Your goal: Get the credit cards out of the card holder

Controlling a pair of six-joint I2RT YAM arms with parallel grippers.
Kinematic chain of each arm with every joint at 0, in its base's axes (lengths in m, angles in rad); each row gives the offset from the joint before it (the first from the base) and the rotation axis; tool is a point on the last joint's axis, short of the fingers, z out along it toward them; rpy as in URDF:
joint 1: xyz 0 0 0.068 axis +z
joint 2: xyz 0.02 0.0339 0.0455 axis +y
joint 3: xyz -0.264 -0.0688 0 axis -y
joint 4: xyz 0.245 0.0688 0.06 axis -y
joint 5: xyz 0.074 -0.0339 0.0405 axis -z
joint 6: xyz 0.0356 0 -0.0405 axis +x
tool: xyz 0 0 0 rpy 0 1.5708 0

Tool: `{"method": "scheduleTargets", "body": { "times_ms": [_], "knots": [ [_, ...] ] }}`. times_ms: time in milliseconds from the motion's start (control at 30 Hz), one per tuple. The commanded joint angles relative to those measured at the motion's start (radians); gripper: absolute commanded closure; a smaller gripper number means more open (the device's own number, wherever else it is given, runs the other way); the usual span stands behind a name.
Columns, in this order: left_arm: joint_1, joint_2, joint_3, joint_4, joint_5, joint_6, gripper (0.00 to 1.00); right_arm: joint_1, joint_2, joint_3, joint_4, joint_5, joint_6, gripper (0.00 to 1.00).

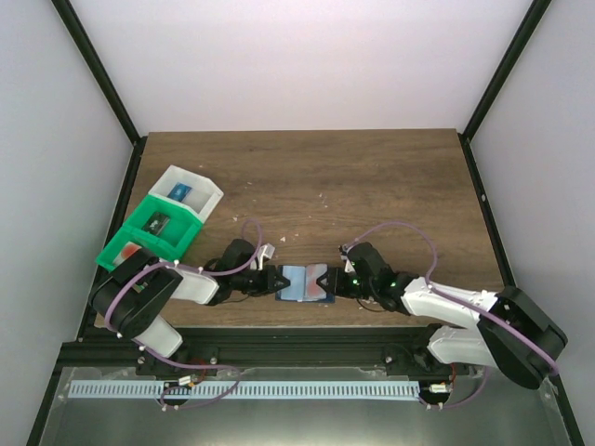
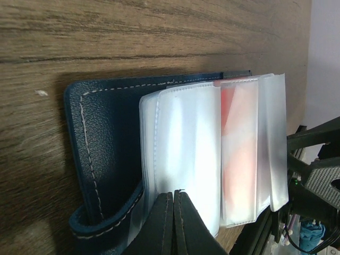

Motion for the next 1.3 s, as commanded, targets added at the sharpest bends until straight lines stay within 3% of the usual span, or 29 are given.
{"method": "scheduleTargets", "body": {
  "times_ms": [0,333,1267],
  "knots": [
    [-0.002,0.014,-0.033,-0.055,-0.024,0.013,1.0,-0.006,-0.013,0.005,0.018,-0.004,-0.008,0.63],
    [-0.002,0.013,-0.037,-0.051,-0.023,0.007,1.0,-0.005,0.001,0.0,-0.017,0.038,0.006,0.44],
    [-0.002,0.006,-0.063,-0.032,-0.025,-0.003,1.0,-0.005,0.112,0.032,0.132,-0.094,-0.008,0.43]
  ]
}}
